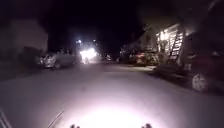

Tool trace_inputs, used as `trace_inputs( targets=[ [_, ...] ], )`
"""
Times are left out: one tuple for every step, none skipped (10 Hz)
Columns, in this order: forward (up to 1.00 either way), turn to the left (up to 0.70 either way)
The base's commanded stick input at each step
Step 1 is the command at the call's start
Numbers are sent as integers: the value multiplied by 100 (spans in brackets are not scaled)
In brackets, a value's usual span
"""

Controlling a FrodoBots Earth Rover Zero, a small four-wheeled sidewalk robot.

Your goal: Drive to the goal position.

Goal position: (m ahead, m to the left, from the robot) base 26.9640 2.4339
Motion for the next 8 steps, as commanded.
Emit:
trace_inputs(
  targets=[
    [85, -33],
    [85, -23],
    [85, -3],
    [85, -13],
    [85, -22],
    [85, -10],
    [85, 0],
    [85, 0]
  ],
)
